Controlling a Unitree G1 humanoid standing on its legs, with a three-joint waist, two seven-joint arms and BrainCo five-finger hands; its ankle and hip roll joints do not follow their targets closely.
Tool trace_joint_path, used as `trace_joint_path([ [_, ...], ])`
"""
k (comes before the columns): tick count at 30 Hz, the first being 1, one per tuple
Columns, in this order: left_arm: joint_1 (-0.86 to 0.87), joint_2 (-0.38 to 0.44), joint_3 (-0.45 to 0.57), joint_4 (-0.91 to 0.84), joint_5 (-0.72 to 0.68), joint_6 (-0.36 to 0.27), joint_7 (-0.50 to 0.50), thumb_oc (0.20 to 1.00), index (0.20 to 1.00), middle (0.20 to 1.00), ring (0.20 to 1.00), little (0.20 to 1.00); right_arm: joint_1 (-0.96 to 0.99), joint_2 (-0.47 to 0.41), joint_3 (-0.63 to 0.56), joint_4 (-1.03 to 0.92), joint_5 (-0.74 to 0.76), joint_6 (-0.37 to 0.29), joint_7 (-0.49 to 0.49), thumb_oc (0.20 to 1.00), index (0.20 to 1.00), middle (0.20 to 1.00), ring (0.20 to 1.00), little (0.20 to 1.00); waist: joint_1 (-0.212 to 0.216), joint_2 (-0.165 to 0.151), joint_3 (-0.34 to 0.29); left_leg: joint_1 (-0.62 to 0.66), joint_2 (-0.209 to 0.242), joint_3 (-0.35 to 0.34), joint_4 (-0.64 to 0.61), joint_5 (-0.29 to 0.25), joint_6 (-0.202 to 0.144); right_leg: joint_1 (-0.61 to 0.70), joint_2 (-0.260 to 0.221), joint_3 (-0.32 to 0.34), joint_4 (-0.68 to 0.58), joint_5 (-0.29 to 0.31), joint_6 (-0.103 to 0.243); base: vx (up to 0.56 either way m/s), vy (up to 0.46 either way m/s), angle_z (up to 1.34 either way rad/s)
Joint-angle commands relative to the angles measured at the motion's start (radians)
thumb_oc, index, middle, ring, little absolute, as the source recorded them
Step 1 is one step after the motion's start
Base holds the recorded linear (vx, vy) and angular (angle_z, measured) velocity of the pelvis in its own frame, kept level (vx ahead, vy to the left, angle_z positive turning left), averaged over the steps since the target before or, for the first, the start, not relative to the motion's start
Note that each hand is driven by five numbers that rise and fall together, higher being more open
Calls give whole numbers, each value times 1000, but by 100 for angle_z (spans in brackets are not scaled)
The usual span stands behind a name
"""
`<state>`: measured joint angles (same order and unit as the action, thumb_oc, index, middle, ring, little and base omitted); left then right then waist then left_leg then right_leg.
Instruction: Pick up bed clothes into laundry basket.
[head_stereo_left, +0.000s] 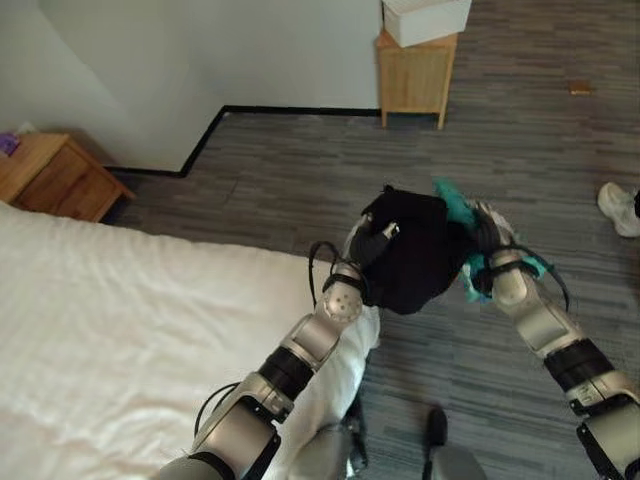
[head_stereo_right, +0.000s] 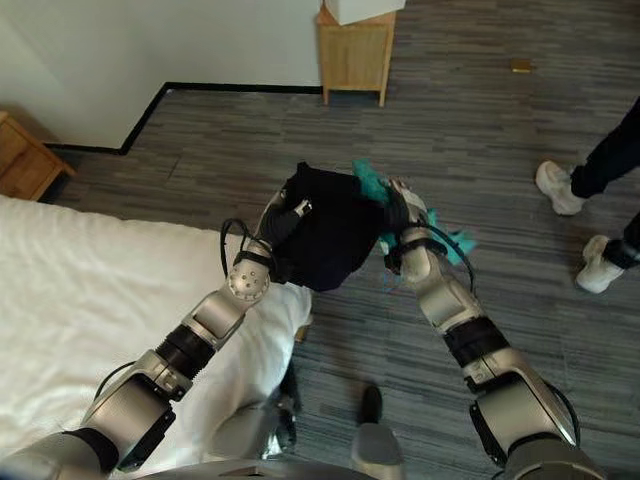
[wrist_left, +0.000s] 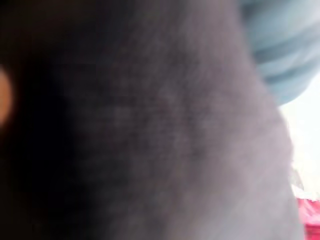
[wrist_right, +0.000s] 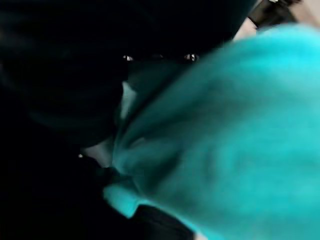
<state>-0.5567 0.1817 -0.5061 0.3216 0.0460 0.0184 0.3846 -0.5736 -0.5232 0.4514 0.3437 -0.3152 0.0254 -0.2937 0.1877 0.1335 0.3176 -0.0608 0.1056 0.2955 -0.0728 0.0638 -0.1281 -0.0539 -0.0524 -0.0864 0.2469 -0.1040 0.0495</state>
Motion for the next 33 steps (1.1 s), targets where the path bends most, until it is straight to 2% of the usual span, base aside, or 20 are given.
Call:
trace_joint_path([
  [1, -41, -36, -4, -26, 18, -33, 37, 200, 200, 200, 200, 200, -47, 82, 44, -60, -81, -20, -29, 200, 200, 200, 200, 200, 11, -75, -77, -76, -64, 61, 16, 38, 111, 447, -7, -26, -206, -76, 83, 571, -146, -37],
  [2, -40, -34, -6, -26, 17, -33, 38, 200, 200, 200, 200, 200, -46, 85, 42, -61, -82, -19, -29, 200, 200, 200, 200, 200, 12, -79, -76, -74, -68, 63, 16, 36, 113, 443, -12, -26, -193, -84, 86, 539, -143, 14],
  [4, -61, -30, -29, -25, 27, -28, 34, 200, 200, 200, 200, 200, -47, 74, 44, -43, -114, -6, -39, 200, 200, 200, 200, 200, -27, -91, -47, -13, -80, 64, 16, 9, 139, 314, -29, -25, 87, 58, 190, 343, -83, 13],
  [5, -79, -32, -38, -19, 27, -22, 43, 200, 200, 200, 200, 200, -49, 69, 39, -50, -113, -7, -40, 200, 200, 200, 200, 200, -61, -88, -32, 24, -67, 57, 10, -7, 141, 234, -29, -11, 201, 115, 212, 348, -107, 27],
  [7, -120, -45, -43, 3, 21, -25, 58, 200, 200, 200, 200, 200, -35, 57, 19, -66, -109, -6, -40, 200, 200, 200, 200, 200, -146, -50, -1, 120, -22, 36, -14, -58, 126, 62, -92, -46, 291, 92, 188, 420, -91, 23],
  [8, -122, -48, -42, 5, 21, -26, 58, 200, 200, 200, 200, 200, -34, 55, 19, -67, -109, -6, -40, 200, 200, 200, 200, 200, -152, -55, -1, 120, -29, 31, -14, -63, 125, 60, -100, -50, 304, 79, 188, 400, -95, 28],
  [10, -126, -60, -42, 10, 25, -35, 58, 200, 200, 200, 200, 200, -5, 49, 11, -88, -105, -14, -36, 200, 200, 200, 200, 200, -208, -53, 5, 172, -28, -14, -14, -120, 103, -44, -120, -65, 195, 26, 120, 446, -202, 42],
  [12, -104, -59, -36, 1, 36, -40, 45, 200, 200, 200, 200, 200, 16, 35, -3, -105, -106, -15, -29, 200, 200, 200, 200, 200, -241, -71, -6, 204, -45, -35, -14, -153, 91, -65, -127, -62, 23, 38, 99, 518, -282, 25],
  [14, -82, -61, -21, -8, 38, -45, 33, 200, 200, 200, 200, 200, 12, 33, -12, -101, -108, -4, -30, 200, 200, 200, 200, 200, -279, -76, -19, 273, -35, -58, -14, -219, 66, -106, -146, -84, -226, 128, 121, 642, -309, 32],
  [17, -42, -61, 7, -9, 55, -65, 25, 200, 200, 200, 200, 200, 39, 36, -15, -97, -136, 10, -31, 200, 200, 200, 200, 200, -308, -76, -39, 400, -17, -66, -14, -306, 34, -158, -172, -161, -308, 200, 153, 606, -314, 27],
  [20, -38, -76, 1, 2, 60, -60, 22, 200, 200, 200, 200, 200, 56, 33, -11, -71, -134, 5, -38, 200, 200, 200, 200, 200, -310, -77, -57, 430, 26, -89, 73, -262, 13, -117, -162, -147, -307, 236, 142, 459, -288, -1],
  [21, -37, -85, 5, 6, 46, -60, 24, 200, 200, 200, 200, 200, 70, 20, -7, -70, -131, -5, -37, 200, 200, 200, 200, 200, -315, -67, -61, 382, 83, -80, 238, -206, -10, -70, -146, -181, -314, 238, 122, 431, -370, 28],
  [23, -46, -95, -6, 23, 34, -52, 24, 200, 200, 200, 200, 200, 73, 8, 18, -60, -125, -9, -24, 200, 200, 200, 200, 200, -291, -78, -35, 214, 131, -101, 604, -69, -22, 27, -124, -199, -334, 217, 70, 381, -425, 37],
  [25, -66, -100, -8, 23, 26, -47, 30, 200, 200, 200, 200, 200, 56, 1, 36, -68, -128, -9, -18, 200, 200, 200, 200, 200, -244, -91, -9, 120, 114, -117, 756, -91, -6, 109, -106, -190, -334, 162, 38, 466, -322, -16],
  [26, -73, -42, 7, 20, 12, -63, 0, 200, 200, 200, 200, 200, -42, -280, -98, -70, 52, -43, 66, 200, 200, 200, 200, 200, -229, -128, -16, 54, 107, -115, 774, -110, -6, 142, -110, -181, -334, 143, 39, 650, -217, -42],
  [27, -78, -59, 27, 28, -9, -66, 18, 200, 200, 200, 200, 200, 65, -179, -79, -116, 41, -32, 15, 200, 200, 200, 200, 200, -189, -121, 6, -39, 83, -76, 688, -151, 0, 197, -96, -145, -334, 104, 45, 662, -113, -35],
  [29, -63, -10, 76, -18, -9, -61, 22, 200, 200, 200, 200, 200, 152, -229, -180, -285, 175, -130, 68, 200, 200, 200, 200, 200, -174, -120, -1, -76, 52, -46, 481, -149, 22, 221, -82, -111, -334, 68, 59, 556, 46, -35],
  [31, 0, 34, 94, -67, -2, -78, -4, 200, 200, 200, 200, 200, 213, -277, -222, -251, 163, -143, 63, 200, 200, 200, 200, 200, -137, -83, -16, -116, 47, 21, 162, -34, 9, 287, -44, -103, -334, 2, 71, 652, 84, -76],
  [32, 34, 38, 86, -94, -2, -87, -20, 200, 200, 200, 200, 200, 241, -283, -237, -257, 161, -145, 66, 200, 200, 200, 200, 200, -121, -85, -24, -99, 38, 60, 23, 13, 6, 329, -49, -91, -334, -30, 67, 676, 11, -60],
  [33, 48, 38, 82, -103, -4, -91, -34, 200, 200, 200, 200, 200, 254, -278, -244, -255, 150, -144, 66, 200, 200, 200, 200, 200, -117, -83, -27, -123, 48, 102, -4, 14, 8, 358, -42, -91, -334, -47, 66, 646, -56, -43],
])
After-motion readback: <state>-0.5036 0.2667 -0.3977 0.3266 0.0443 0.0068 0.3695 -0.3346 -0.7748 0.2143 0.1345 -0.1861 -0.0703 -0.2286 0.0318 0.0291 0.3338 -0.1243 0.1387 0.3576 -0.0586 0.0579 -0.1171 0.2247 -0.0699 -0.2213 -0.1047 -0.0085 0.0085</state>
